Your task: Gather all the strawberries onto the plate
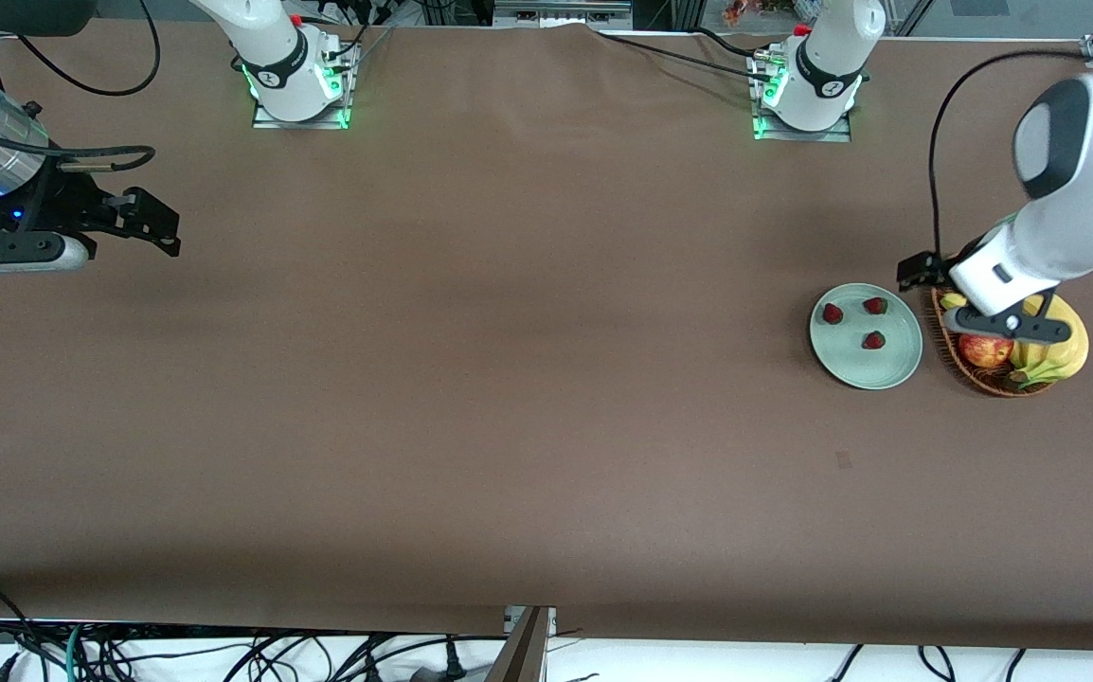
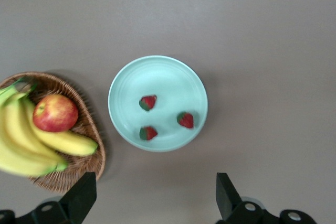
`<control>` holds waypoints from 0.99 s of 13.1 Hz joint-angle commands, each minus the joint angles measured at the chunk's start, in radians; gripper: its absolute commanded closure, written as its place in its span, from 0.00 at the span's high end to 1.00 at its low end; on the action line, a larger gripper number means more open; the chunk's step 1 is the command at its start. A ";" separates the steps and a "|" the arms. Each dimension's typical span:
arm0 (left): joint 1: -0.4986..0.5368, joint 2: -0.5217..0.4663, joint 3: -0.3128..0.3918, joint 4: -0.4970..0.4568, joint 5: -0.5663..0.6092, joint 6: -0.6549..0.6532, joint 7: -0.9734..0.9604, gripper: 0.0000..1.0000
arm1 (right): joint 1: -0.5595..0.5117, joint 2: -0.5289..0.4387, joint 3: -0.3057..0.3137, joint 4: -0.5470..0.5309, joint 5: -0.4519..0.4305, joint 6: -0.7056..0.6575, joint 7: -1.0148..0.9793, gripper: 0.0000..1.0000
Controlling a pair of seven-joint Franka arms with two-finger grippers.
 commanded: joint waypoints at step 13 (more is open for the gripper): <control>-0.059 -0.059 0.050 0.220 -0.075 -0.245 -0.035 1.00 | -0.010 0.007 0.008 0.020 -0.001 -0.012 0.002 1.00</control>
